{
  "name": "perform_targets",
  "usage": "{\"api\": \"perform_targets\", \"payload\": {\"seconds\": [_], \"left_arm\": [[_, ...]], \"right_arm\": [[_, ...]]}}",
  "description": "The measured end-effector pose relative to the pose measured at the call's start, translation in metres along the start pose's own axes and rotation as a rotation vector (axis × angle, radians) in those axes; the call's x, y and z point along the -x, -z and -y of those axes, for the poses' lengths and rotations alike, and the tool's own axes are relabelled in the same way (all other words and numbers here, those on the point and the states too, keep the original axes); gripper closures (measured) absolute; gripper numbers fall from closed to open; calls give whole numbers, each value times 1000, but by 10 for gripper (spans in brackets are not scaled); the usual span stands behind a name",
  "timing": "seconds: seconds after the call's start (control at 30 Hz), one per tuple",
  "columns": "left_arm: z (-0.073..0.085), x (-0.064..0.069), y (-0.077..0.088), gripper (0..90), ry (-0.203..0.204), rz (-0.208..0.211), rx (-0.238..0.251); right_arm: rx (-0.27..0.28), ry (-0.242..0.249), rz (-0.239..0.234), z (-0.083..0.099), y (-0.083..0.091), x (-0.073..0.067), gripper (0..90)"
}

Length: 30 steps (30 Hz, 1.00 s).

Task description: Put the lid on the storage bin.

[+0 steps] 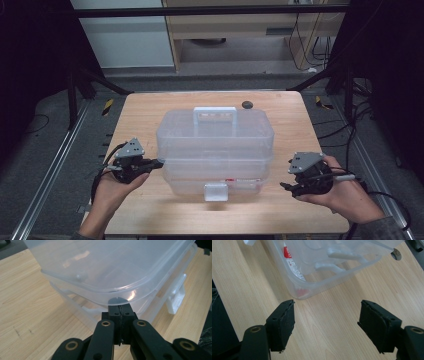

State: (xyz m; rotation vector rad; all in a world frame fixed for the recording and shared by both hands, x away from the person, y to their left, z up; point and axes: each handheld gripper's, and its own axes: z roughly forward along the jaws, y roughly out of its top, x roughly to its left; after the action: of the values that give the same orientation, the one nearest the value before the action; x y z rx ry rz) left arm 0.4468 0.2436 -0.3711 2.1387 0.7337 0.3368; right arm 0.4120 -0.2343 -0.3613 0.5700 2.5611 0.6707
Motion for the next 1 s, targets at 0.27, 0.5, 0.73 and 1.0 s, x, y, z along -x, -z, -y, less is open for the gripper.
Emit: {"api": "perform_targets", "payload": {"seconds": [0.27,0.5,0.73,1.0], "left_arm": [[6,1,-1,900,4,-1,-8],[10,2,-2,900,5,-1,-11],[14,3,-4,900,5,4,-24],[22,-2,-7,866,-47,-80,-109]], "right_arm": [[-5,-12,0,4,-3,2,278],[-7,-29,5,8,-6,5,274],[-15,-59,20,15,-10,9,271],[-24,-93,68,15,-16,13,216]]}}
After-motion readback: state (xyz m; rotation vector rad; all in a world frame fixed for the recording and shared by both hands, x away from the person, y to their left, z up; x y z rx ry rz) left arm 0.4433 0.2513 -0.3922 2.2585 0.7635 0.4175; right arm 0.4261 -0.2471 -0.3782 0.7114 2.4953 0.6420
